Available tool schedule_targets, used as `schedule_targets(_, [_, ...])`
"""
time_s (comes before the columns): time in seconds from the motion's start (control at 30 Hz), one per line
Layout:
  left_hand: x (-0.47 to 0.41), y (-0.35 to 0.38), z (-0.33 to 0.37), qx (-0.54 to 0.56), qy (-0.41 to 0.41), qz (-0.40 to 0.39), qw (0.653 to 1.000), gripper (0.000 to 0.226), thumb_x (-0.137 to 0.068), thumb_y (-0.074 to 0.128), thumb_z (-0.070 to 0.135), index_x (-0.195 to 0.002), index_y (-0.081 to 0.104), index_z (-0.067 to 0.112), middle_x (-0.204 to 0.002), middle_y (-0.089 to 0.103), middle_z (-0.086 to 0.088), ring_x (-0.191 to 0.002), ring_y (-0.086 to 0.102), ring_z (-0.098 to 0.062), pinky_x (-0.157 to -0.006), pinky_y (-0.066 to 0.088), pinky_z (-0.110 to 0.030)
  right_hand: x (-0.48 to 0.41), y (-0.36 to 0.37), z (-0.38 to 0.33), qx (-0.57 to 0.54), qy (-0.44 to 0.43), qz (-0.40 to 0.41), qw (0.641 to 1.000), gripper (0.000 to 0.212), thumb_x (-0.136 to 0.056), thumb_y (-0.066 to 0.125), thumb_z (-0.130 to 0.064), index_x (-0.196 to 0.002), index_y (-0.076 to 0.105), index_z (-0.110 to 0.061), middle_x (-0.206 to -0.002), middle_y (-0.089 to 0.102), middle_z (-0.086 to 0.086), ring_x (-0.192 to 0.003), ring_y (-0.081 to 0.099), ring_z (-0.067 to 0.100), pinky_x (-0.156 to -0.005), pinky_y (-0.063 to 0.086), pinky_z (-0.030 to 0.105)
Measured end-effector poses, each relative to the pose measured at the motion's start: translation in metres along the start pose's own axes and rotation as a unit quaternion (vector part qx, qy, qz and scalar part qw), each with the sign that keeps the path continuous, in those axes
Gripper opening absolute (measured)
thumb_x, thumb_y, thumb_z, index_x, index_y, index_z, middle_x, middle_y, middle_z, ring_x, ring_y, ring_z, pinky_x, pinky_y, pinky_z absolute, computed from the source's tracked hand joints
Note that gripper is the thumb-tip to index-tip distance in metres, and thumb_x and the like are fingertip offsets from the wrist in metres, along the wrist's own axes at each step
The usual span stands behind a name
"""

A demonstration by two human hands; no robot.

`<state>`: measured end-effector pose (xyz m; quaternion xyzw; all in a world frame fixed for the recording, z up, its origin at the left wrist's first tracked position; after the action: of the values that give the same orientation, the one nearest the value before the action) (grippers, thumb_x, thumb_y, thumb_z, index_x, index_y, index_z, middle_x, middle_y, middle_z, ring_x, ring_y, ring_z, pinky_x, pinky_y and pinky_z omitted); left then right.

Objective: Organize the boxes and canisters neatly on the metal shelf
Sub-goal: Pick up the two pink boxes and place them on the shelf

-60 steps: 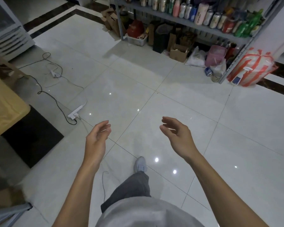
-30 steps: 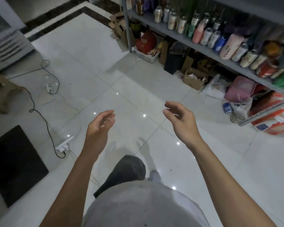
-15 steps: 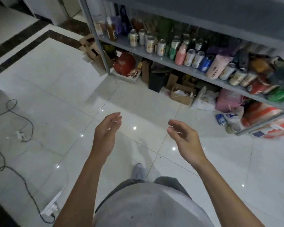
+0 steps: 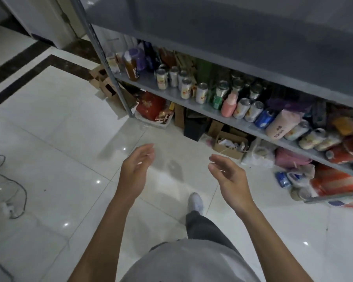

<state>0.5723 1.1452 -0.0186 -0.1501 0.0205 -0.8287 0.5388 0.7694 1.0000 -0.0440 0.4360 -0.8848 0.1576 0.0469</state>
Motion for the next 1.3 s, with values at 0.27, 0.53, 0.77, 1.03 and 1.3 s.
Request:
schedule_targets(0.27, [-0.112,-0.001,0.041,0.021,-0.002,0.097,0.995,0.025,-0.098,0.054,0.018,-0.12,0.064,0.025,-0.118,0.067,0.006,-0.113,0.061,-0.011,-0.103,0.046,-0.033,-0.175,0.013,-0.079,0.023,-0.064,-0.084,0.994,0.033,-0.095,0.064,-0.025,-0.129,0.061,-0.022,-0.124,0.064,-0.011,-0.113,0.06,-0.001,-0.097,0.048,0.024])
schedule_targets(0.53, [-0.218,-0.014,0.072,0.028,0.013,0.095,0.995,0.024,-0.098,0.055,0.014,-0.117,0.064,0.024,-0.116,0.068,0.004,-0.111,0.063,-0.013,-0.098,0.048,-0.031,-0.278,0.045,-0.136,0.036,-0.085,-0.062,0.994,0.034,-0.094,0.065,-0.028,-0.128,0.062,-0.026,-0.121,0.065,-0.016,-0.109,0.058,-0.01,-0.098,0.047,0.021])
schedule_targets(0.77, [-0.35,-0.027,0.158,0.0,0.116,-0.027,0.993,0.026,-0.097,0.056,0.018,-0.119,0.063,0.03,-0.112,0.068,0.016,-0.105,0.06,0.006,-0.089,0.047,-0.017,-0.318,0.068,-0.2,0.013,-0.106,0.05,0.993,0.034,-0.09,0.065,-0.035,-0.124,0.06,-0.035,-0.12,0.065,-0.023,-0.114,0.059,-0.006,-0.103,0.048,0.027])
schedule_targets(1.03, [-0.426,-0.011,0.299,0.017,0.285,-0.121,0.951,0.031,-0.087,0.059,0.041,-0.117,0.063,0.034,-0.113,0.067,0.022,-0.11,0.06,0.004,-0.093,0.047,-0.019,-0.353,0.041,-0.299,0.0,-0.164,0.172,0.971,0.039,-0.078,0.064,-0.052,-0.115,0.065,-0.042,-0.118,0.067,-0.025,-0.114,0.061,-0.002,-0.102,0.049,0.032])
schedule_targets(1.3, [-0.427,0.006,0.403,-0.001,0.46,-0.098,0.883,0.032,-0.087,0.057,0.037,-0.12,0.061,0.038,-0.116,0.064,0.026,-0.112,0.058,0.004,-0.093,0.047,-0.018,-0.365,0.012,-0.403,0.007,-0.317,0.214,0.924,0.04,-0.076,0.064,-0.051,-0.113,0.067,-0.037,-0.115,0.069,-0.023,-0.112,0.063,0.001,-0.101,0.05,0.035])
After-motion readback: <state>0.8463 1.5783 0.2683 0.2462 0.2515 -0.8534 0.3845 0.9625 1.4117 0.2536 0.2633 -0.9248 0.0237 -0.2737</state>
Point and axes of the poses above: each hand's wrist, its own x-axis away from the middle knuckle, its own y-axis out of the palm, z = x × y, the point moved 2 cm from there along -x, towards the middle knuckle
